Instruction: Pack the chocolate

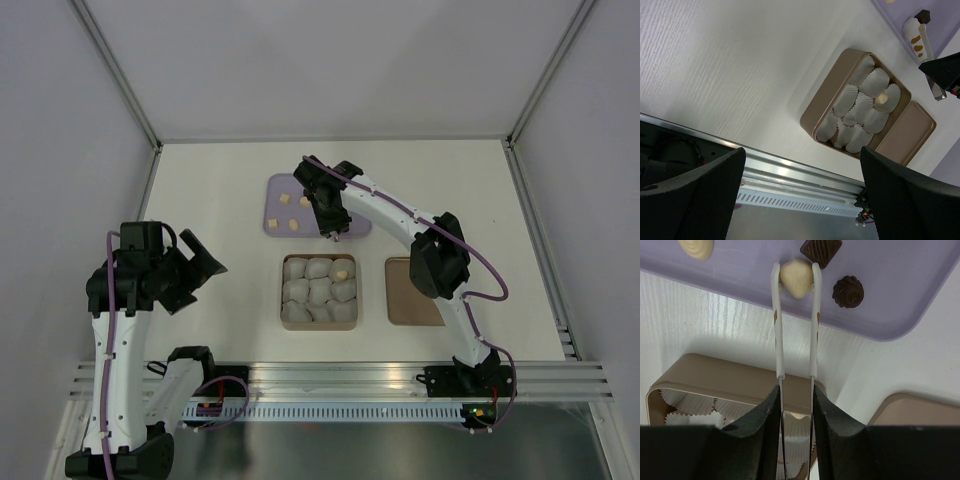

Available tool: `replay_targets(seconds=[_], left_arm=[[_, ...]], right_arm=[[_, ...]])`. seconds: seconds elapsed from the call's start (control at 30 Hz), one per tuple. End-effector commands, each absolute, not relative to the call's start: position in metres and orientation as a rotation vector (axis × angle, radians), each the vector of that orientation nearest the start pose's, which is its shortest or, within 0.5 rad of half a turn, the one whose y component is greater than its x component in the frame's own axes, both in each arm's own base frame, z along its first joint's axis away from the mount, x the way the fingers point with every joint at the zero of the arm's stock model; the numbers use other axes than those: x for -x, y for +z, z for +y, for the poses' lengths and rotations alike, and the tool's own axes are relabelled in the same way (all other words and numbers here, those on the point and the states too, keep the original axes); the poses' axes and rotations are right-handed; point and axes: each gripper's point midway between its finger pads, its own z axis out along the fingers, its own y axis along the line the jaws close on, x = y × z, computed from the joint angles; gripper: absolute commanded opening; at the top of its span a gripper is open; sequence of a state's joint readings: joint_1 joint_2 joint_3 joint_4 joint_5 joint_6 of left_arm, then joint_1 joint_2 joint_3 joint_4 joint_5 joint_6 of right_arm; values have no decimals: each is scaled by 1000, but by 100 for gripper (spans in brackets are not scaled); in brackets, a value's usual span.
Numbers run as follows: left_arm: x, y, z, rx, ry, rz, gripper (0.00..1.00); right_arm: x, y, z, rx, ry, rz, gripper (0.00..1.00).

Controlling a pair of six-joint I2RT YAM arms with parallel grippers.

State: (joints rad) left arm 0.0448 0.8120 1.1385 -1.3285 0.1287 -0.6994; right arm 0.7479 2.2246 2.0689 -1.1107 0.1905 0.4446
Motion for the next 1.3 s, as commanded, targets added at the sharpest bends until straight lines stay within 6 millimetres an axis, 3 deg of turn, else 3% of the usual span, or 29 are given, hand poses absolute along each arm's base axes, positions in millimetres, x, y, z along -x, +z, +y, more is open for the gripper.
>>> replay_targets(seconds=[0.0,0.57,0.77,0.87,1.0,1.27], left_arm=[[-160,219,-42,941,-420,2426,100],[-161,219,-43,939,-426,2432,100],[-162,223,-46,934,-449,2432,100],[-162,224,-52,933,-495,2441,100],[-160,222,-57,930,-527,2458,100],[-160,218,-65,940,-571,2512,100]], right_arm=[[-365,131,308,366,54,2674,18],[-365,164,307,348,115,2596,16],[-358,186,305,335,154,2579,16],[-346,201,299,337,158,2570,15],[-316,223,297,343,193,2564,15],[-250,235,302,401,235,2606,16]])
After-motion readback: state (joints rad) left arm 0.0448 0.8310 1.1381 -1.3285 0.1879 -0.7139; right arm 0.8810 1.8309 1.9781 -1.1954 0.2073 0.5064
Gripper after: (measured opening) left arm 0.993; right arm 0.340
